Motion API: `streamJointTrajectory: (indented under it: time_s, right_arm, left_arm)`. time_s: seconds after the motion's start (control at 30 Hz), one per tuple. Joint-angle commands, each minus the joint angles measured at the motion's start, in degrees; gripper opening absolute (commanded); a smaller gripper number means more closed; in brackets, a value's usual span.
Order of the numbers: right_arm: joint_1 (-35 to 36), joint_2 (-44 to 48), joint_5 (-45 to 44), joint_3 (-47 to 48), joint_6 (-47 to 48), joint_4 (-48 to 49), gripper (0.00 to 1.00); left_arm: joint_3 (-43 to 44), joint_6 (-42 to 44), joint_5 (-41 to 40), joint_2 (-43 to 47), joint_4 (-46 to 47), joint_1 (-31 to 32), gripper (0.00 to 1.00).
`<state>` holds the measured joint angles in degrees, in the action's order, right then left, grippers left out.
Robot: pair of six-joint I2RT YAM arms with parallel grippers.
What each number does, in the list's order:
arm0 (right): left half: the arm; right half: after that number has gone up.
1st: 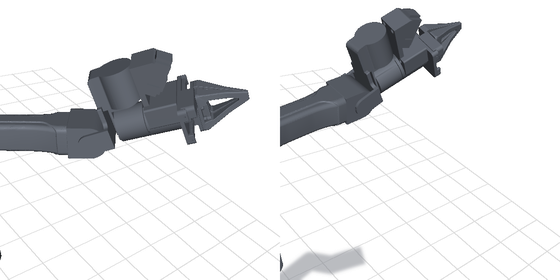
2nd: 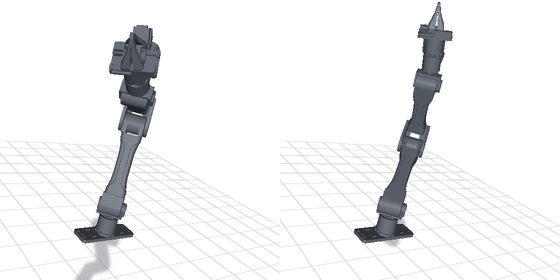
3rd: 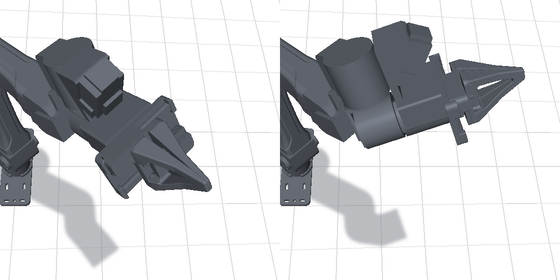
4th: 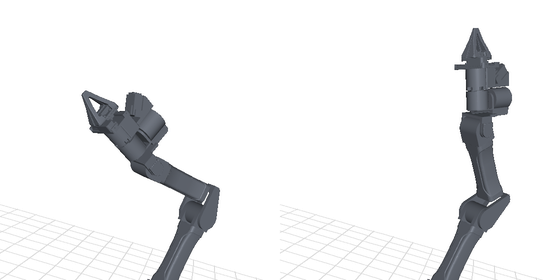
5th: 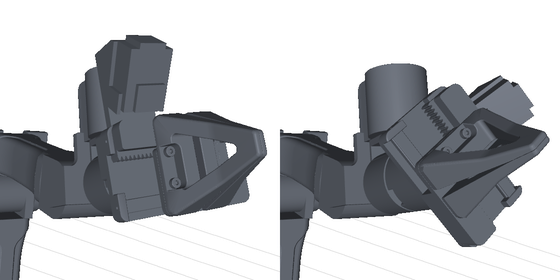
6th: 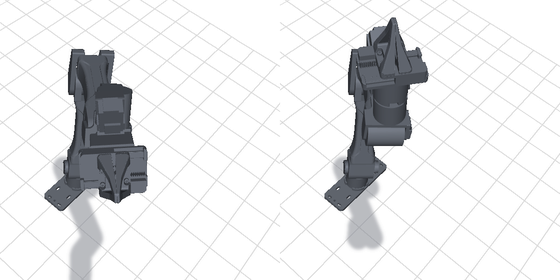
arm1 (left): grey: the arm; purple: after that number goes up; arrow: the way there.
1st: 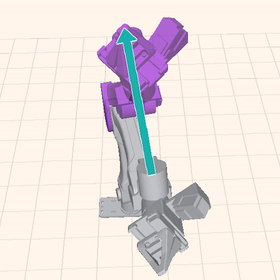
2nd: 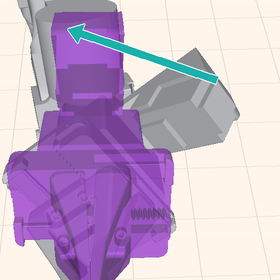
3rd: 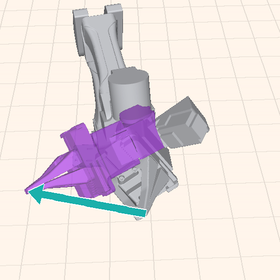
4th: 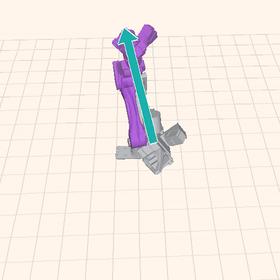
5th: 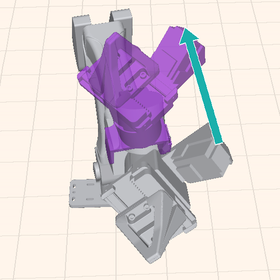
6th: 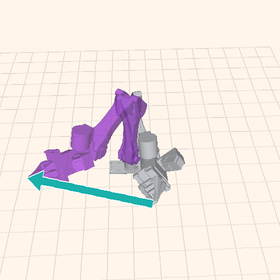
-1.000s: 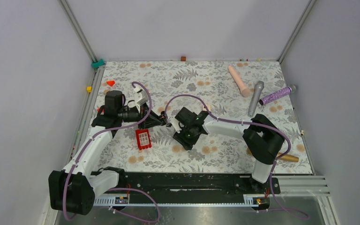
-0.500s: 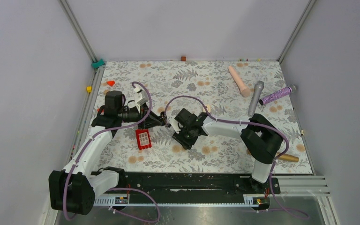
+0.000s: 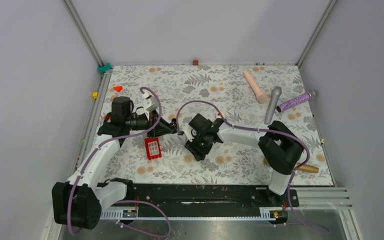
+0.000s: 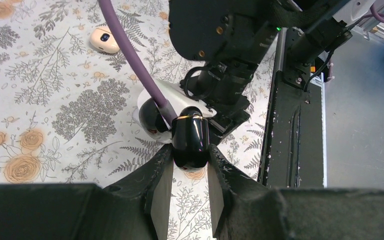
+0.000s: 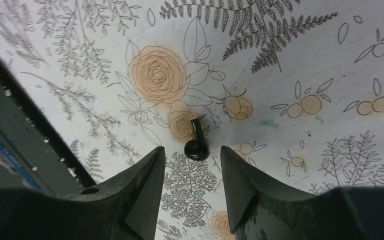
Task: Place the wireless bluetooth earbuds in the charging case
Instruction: Adjust the right earbud at the center of the board.
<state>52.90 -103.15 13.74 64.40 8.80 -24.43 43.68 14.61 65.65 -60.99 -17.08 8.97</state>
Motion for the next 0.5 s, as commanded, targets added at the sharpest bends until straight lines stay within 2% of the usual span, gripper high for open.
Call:
streamJointTrajectory:
  time_s: [0.0,0.23,0.47]
  right_arm:
    - [-4.57,2.55,11.29,-1.12,-1.76,0.42,0.52]
    - [-8.86,1.78,17.90,-2.74,-7.09,3.58,0.54]
    - [-9.15,0.17,20.67,-3.90,-10.26,4.21,0.53]
  left_arm:
    - [1.60,0.76,5.18,1.78,4.35,0.09,0.00]
    - [1.84,1.51,5.88,1.66,3.58,-0.10,0.00]
    - [2.38,2.79,6.13,1.49,1.90,-0.45,0.00]
